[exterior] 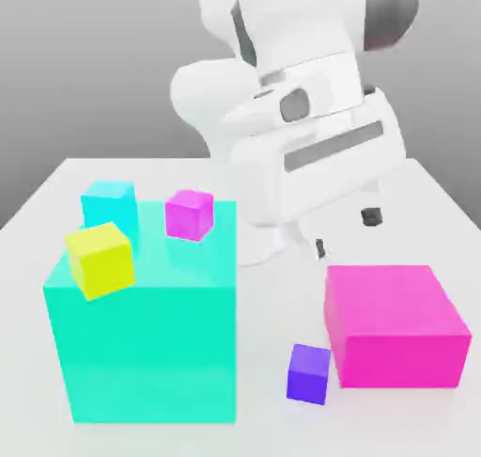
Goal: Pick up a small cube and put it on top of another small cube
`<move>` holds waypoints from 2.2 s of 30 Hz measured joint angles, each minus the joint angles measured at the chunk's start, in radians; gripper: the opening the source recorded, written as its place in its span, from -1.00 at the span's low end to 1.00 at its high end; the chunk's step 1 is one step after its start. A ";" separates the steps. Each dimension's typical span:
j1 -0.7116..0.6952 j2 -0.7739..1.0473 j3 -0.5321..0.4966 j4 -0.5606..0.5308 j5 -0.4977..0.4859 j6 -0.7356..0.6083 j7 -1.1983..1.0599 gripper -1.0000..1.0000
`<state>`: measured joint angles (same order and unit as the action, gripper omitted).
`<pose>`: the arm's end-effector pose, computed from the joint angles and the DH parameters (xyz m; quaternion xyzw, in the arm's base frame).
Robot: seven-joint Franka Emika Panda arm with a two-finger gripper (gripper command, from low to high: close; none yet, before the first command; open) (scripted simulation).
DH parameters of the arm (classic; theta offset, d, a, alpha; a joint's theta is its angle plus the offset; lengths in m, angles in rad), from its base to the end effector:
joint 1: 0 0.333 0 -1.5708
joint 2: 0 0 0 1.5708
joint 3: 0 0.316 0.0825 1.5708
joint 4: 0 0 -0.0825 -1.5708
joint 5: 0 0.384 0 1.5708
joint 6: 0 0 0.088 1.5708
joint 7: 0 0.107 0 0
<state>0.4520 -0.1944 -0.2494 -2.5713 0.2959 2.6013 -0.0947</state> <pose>0.4460 0.0868 0.3507 -0.9877 -0.0289 -0.0985 0.1183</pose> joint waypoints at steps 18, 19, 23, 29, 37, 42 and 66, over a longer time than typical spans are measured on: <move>0.046 0.371 0.028 -0.146 -0.169 0.300 -0.284 0.00; 0.036 0.390 0.041 -0.143 -0.154 0.315 -0.296 0.00; -0.018 0.473 0.111 -0.130 -0.090 0.379 -0.342 0.00; -0.046 0.507 0.144 -0.126 -0.067 0.403 -0.358 -1.00; 0.011 0.412 0.068 -0.139 -0.146 0.331 -0.302 -1.00; 0.034 0.316 0.029 -0.159 -0.220 0.254 -0.246 -1.00; -0.330 0.022 -0.191 0.215 -0.580 -0.175 -0.155 -1.00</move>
<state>0.1220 -0.1726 -0.4402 -2.3567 -0.2839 2.4259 -0.2498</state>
